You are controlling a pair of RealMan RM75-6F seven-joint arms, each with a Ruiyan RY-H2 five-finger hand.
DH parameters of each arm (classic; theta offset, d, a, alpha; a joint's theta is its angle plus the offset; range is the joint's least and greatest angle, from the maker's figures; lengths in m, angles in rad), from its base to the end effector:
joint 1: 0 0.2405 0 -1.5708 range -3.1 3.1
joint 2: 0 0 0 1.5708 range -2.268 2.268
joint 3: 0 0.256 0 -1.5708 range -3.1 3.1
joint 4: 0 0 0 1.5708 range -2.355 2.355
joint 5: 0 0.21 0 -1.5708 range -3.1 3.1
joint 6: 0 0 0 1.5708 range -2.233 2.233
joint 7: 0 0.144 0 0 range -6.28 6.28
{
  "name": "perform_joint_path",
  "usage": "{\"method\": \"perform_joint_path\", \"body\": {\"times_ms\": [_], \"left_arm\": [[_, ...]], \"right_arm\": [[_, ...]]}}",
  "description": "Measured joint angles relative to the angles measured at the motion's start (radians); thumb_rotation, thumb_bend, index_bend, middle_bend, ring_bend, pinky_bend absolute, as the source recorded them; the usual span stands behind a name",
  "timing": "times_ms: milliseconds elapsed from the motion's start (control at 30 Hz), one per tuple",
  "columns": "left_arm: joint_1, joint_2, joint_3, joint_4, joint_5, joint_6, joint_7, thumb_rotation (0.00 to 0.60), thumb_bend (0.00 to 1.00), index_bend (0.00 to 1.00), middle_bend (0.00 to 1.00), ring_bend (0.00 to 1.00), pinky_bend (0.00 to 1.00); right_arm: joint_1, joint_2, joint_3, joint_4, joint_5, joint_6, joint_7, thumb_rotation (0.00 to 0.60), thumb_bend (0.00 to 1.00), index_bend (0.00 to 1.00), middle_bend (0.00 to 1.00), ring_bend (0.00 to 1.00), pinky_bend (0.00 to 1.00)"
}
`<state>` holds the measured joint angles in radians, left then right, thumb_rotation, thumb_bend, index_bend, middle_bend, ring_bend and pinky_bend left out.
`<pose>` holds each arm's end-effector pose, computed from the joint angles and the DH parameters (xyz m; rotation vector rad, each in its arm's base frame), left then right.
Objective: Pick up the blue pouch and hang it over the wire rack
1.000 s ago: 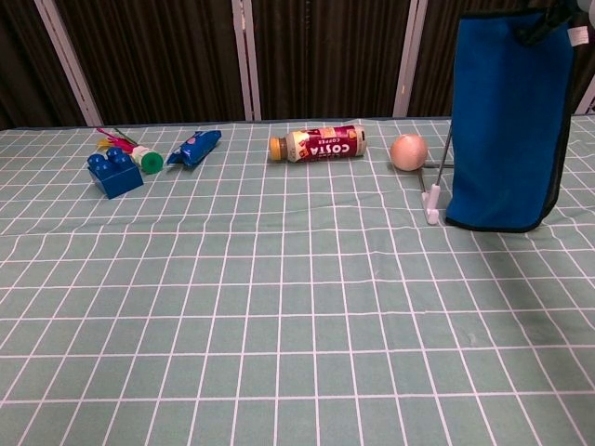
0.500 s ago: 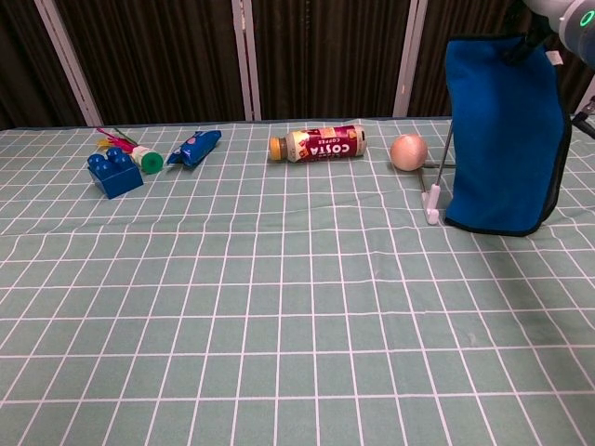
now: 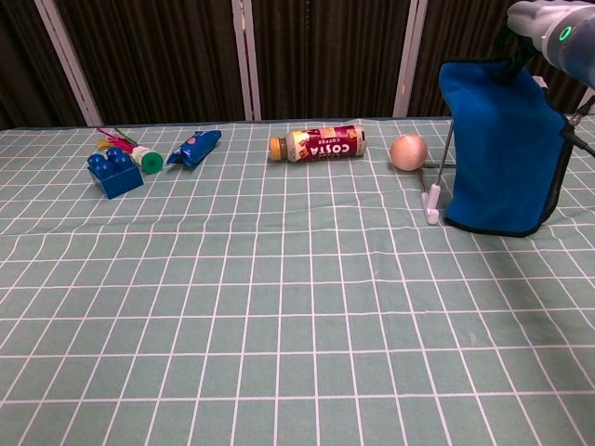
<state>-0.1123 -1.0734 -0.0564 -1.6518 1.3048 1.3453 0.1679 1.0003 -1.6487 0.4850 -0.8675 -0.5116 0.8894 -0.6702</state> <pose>-0.3339 0.1876 0.1631 -1.3684 -0.9437 -0.6301 -0.1715 -0.5005 0.0784 1.2449 -0.9097 0.6811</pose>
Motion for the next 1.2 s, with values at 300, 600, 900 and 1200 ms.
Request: {"method": "perform_joint_path", "body": {"times_ms": [300, 600, 900, 1200], "left_arm": [[-0.008, -0.01, -0.001, 0.006, -0.014, -0.012, 0.013, 0.6, 0.0, 0.0, 0.0, 0.0, 0.0], [-0.003, 0.003, 0.007, -0.006, 0.021, 0.006, -0.014, 0.6, 0.0, 0.0, 0.0, 0.0, 0.0], [0.015, 0.029, 0.028, -0.025, 0.107, 0.054, -0.068, 0.6, 0.0, 0.0, 0.0, 0.0, 0.0], [0.034, 0.042, 0.049, -0.028, 0.182, 0.105, -0.112, 0.6, 0.0, 0.0, 0.0, 0.0, 0.0]], "right_arm": [[0.016, -0.05, -0.002, 0.102, -0.115, 0.047, 0.13, 0.6, 0.0, 0.03, 0.0, 0.0, 0.0], [-0.031, 0.01, -0.004, -0.02, -0.182, 0.114, 0.181, 0.6, 0.0, 0.03, 0.0, 0.0, 0.0], [-0.185, 0.221, -0.036, -0.462, -0.262, 0.217, 0.227, 0.6, 0.0, 0.03, 0.0, 0.0, 0.0], [-0.441, 0.496, -0.127, -0.833, -0.493, 0.358, 0.421, 0.6, 0.0, 0.03, 0.0, 0.0, 0.0]]}}
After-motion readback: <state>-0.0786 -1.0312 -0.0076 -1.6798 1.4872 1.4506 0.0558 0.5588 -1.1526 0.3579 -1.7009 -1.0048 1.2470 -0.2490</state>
